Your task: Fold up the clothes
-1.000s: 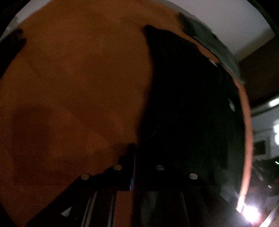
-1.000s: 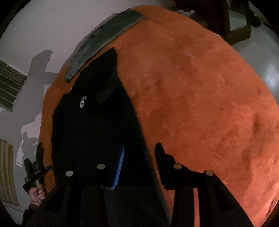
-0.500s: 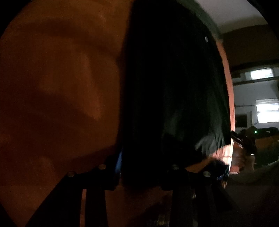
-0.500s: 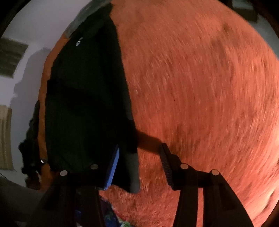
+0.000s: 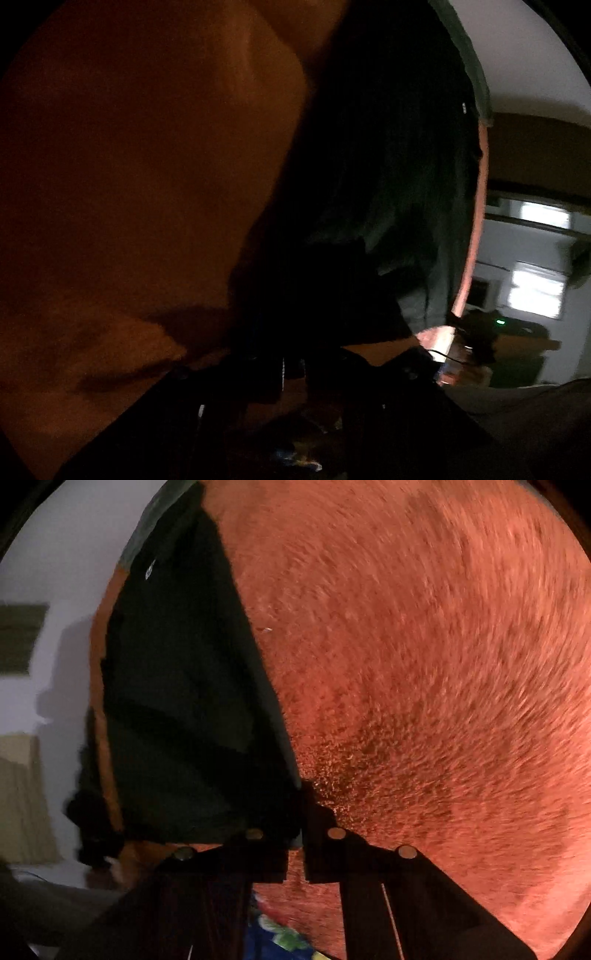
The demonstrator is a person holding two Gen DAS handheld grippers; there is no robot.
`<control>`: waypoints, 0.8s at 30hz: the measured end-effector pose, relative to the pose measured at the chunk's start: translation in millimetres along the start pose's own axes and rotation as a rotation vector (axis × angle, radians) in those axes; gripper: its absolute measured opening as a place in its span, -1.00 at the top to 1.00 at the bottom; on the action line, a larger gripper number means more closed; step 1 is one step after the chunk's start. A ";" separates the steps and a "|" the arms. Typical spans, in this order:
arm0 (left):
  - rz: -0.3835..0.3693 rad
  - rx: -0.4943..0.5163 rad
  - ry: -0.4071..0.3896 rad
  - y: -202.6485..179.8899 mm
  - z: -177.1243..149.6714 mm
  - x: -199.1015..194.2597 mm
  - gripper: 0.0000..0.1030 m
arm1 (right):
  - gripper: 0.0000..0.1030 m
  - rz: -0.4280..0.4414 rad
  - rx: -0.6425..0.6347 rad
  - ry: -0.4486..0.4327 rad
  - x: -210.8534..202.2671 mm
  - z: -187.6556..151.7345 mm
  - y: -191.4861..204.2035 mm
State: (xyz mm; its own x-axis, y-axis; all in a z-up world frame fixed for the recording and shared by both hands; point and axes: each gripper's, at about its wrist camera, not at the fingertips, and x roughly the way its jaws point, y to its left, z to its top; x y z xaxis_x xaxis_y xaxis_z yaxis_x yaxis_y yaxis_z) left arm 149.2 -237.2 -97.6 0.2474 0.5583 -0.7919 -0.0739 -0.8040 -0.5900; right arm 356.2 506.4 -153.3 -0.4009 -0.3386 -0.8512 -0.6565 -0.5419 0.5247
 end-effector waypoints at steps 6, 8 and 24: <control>0.032 0.004 0.009 34.2 -8.2 -11.7 0.88 | 0.92 -0.079 -0.064 0.025 5.6 5.6 3.1; 0.022 0.025 0.004 38.6 -5.6 -17.2 0.87 | 0.91 -0.062 -0.033 0.035 13.4 8.4 -3.0; 0.624 0.792 -0.024 -9.6 -58.4 -29.6 0.38 | 0.29 -0.522 -0.696 -0.077 -4.5 -28.3 54.6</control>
State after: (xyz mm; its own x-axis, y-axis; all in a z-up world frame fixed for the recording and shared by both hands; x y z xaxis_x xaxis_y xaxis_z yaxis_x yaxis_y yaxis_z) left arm 199.0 -258.0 -59.2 -0.0735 0.0950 -0.9928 -0.8065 -0.5913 0.0031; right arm 340.2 456.6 -120.7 -0.2162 0.1232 -0.9685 -0.2389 -0.9685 -0.0699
